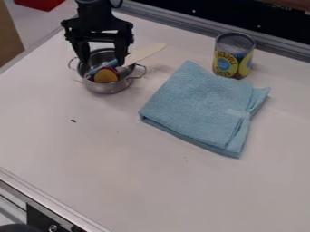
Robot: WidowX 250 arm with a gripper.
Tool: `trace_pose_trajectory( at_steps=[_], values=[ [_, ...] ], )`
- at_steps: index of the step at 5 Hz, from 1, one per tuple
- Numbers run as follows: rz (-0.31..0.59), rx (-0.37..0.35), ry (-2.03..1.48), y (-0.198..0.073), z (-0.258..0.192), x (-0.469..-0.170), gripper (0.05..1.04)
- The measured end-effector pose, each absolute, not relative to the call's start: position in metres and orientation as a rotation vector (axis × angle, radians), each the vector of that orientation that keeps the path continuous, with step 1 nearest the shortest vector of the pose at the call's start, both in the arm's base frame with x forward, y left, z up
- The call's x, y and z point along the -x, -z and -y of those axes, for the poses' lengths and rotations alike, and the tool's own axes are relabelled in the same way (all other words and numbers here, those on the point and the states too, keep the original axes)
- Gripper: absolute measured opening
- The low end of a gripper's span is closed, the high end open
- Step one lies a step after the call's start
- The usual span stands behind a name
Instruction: Picked up the red item and brought it to below the cloth
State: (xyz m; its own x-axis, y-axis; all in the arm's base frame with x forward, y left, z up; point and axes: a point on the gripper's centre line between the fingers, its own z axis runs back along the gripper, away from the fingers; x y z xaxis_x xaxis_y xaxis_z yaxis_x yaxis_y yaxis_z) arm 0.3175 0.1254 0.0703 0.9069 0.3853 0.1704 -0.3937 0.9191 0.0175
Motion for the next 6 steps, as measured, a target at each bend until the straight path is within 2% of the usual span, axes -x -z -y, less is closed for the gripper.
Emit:
trace_pose_trajectory(
  at_steps=[1,5,6],
  values=[
    [0.138,-0.056,-0.395,-0.057,-0.131,-0.326,0.999],
    [0.095,-0.055,-0.449,-0.051,-0.141,-0.328,0.999],
    [0.105,-0.092,-0.475,-0.041,-0.148,-0.330,0.999]
  ],
)
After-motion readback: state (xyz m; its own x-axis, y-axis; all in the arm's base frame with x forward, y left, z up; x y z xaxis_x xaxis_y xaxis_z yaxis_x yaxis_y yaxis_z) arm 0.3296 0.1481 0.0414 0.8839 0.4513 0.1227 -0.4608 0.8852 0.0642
